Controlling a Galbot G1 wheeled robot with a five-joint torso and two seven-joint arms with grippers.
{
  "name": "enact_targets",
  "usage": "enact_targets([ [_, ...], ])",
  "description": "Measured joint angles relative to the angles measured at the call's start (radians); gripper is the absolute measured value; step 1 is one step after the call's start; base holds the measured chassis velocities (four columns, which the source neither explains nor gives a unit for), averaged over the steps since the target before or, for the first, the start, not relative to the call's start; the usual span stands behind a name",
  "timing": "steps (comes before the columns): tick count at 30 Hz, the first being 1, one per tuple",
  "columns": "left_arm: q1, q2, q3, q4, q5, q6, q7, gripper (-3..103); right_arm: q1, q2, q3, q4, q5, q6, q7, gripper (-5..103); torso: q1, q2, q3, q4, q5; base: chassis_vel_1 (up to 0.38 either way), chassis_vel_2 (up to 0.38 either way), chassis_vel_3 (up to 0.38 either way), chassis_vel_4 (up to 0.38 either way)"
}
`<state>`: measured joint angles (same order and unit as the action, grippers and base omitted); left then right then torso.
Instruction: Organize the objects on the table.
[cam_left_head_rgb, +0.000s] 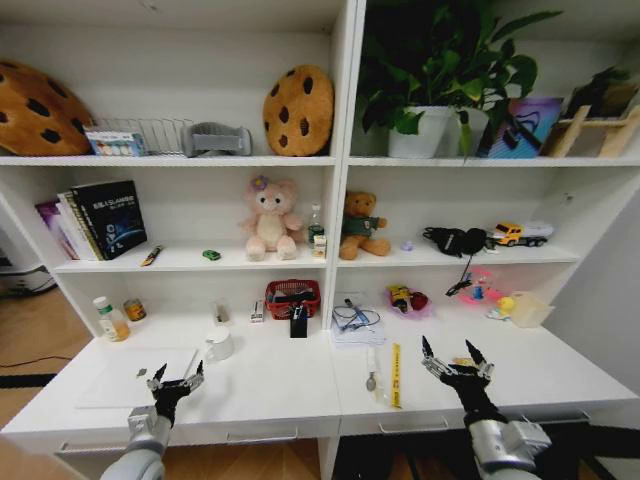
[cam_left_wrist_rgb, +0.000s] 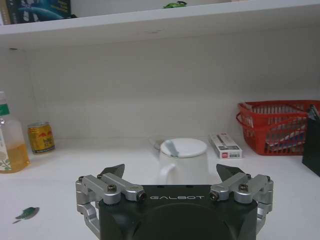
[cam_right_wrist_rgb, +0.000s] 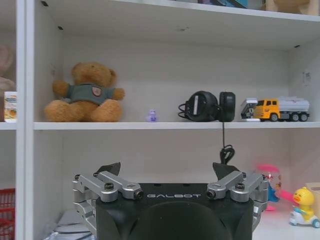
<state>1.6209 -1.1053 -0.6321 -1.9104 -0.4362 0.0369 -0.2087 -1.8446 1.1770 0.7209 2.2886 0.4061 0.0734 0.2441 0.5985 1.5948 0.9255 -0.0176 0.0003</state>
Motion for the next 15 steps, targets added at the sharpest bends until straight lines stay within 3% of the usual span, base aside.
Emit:
enact_targets([
  [5, -0.002, 0.001, 0.001, 0.003, 0.0, 0.001, 0.0, 100, 0.006, -0.002, -0.008, -0.007, 0.003, 0.0, 0.011, 100, 0.0, 0.0, 0.0, 0.0004, -0.001, -0.25, -0.23, 0.273, 0.262],
  [7, 0.001, 0.002, 0.002, 0.002, 0.001, 0.001, 0.0, 100, 0.011, -0.005, -0.01, -0.013, 0.002, 0.001, 0.012, 100, 0.0, 0.0, 0.0, 0.0003, 0.0007, -0.206, -0.209, 0.243, 0.201],
  [8, 0.002, 0.001, 0.002, 0.002, 0.002, 0.001, 0.002, 100, 0.014, -0.007, -0.01, -0.015, 0.001, 0.001, 0.012, 100, 0.0, 0.0, 0.0, 0.0, -0.0005, -0.185, -0.171, 0.16, 0.192],
  [15, 0.015, -0.003, 0.004, -0.003, 0.013, -0.002, 0.014, 100, 0.043, -0.018, -0.005, -0.05, 0.013, -0.036, 0.016, 100, 0.0, 0.0, 0.0, 0.0, -0.0007, -0.012, -0.071, 0.048, 0.039],
])
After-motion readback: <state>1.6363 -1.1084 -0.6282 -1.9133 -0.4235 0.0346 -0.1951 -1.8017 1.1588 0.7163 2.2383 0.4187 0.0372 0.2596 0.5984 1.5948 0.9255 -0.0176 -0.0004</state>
